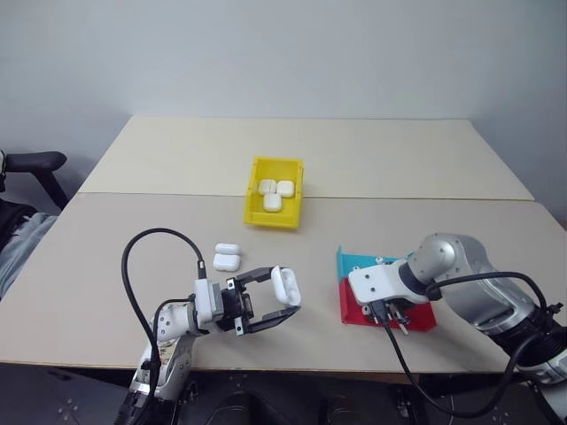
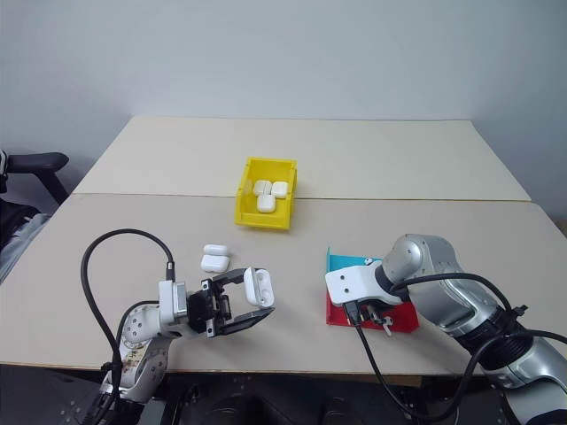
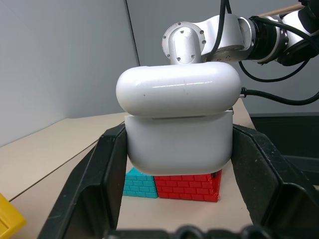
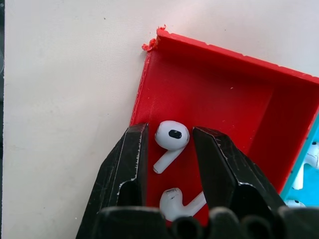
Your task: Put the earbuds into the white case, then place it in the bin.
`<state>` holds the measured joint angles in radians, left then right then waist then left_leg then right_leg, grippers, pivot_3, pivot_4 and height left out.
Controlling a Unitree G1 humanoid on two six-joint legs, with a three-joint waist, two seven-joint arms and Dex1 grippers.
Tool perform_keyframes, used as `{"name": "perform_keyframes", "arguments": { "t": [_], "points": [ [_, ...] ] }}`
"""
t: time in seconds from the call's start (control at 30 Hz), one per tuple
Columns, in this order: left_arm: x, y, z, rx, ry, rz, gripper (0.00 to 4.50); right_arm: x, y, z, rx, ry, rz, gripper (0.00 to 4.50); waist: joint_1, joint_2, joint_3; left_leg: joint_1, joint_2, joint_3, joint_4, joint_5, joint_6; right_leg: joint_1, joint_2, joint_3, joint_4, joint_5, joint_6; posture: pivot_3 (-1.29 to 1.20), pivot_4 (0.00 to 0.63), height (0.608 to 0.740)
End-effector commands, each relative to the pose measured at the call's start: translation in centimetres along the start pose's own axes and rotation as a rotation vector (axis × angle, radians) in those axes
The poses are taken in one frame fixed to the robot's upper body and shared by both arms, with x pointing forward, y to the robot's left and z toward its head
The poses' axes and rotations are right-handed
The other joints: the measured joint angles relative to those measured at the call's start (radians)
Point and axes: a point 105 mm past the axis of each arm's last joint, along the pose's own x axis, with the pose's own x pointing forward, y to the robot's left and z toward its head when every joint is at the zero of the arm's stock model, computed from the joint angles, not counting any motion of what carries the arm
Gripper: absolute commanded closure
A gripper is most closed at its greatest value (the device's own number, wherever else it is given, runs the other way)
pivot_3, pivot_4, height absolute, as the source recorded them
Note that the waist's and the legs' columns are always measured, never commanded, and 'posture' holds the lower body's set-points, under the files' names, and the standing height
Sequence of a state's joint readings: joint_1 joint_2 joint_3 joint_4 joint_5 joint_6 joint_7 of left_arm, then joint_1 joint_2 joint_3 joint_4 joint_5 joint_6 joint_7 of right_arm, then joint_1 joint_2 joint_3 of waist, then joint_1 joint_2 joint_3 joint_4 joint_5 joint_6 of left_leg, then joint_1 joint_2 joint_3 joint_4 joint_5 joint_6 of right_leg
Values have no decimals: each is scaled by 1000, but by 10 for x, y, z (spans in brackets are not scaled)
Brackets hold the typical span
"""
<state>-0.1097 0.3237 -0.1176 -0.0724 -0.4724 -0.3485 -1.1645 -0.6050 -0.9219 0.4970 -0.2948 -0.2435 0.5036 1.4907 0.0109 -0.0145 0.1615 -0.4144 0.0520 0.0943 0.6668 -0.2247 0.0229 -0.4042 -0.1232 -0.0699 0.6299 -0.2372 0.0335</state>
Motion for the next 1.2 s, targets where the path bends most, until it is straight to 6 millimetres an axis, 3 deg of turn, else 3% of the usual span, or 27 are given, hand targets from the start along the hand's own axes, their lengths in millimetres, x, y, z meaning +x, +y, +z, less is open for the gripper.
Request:
{"name": "perform_keyframes", "arguments": {
  "t": [0.03, 0.1, 0.23, 0.67, 0.77, 0.97, 1.1, 1.2],
  "points": [
    [5, 2, 10, 52, -29, -11, 1674, -5, -1, -1, -9, 14, -20, 2695, 0, 0, 0, 0, 0, 0, 0, 0, 0, 0, 0, 0, 0, 0, 0, 0, 150, 740],
    [5, 2, 11, 52, -28, -10, 1674, -5, 0, -1, -15, 15, -20, 2865, 0, 0, 0, 0, 0, 0, 0, 0, 0, 0, 0, 0, 0, 0, 0, 0, 150, 740],
    [5, 2, 10, 51, -25, -6, 1674, -4, 1, -3, -28, 24, -26, 3791, 0, 0, 0, 0, 0, 0, 0, 0, 0, 0, 0, 0, 0, 0, 0, 0, 150, 740],
    [5, 3, 11, 50, -28, 0, 1674, -11, -4, 0, -22, -4, -66, 3791, 0, 0, 0, 0, 0, 0, 0, 0, 0, 0, 0, 0, 0, 0, 0, 0, 150, 740],
    [5, 5, 14, 50, -44, 6, 1674, -37, -15, 11, 9, -87, -155, 3791, 0, 0, 0, 0, 0, 0, 0, 0, 0, 0, 0, 0, 0, 0, 0, 0, 150, 740],
    [14, 13, 30, 33, -114, 16, 1674, -119, -41, 35, 75, -395, -492, 3791, 2, 0, 0, -1, 0, -5, 0, 0, 0, 0, 0, 0, 0, 0, 0, 0, 150, 740],
    [27, 17, 42, 8, -167, -21, 1674, -164, -37, 63, 31, -788, -627, 3791, 2, 0, 0, 0, 0, -4, 0, 0, 0, 1, 0, -1, 0, 0, 0, 0, 150, 740],
    [35, 20, 50, -13, -197, -60, 1674, -177, -23, 83, -71, -1008, -628, 3791, 1, 0, 0, -1, 0, -4, 0, 0, 0, 1, 0, -1, 0, 0, 0, 0, 150, 740]
  ]
}}
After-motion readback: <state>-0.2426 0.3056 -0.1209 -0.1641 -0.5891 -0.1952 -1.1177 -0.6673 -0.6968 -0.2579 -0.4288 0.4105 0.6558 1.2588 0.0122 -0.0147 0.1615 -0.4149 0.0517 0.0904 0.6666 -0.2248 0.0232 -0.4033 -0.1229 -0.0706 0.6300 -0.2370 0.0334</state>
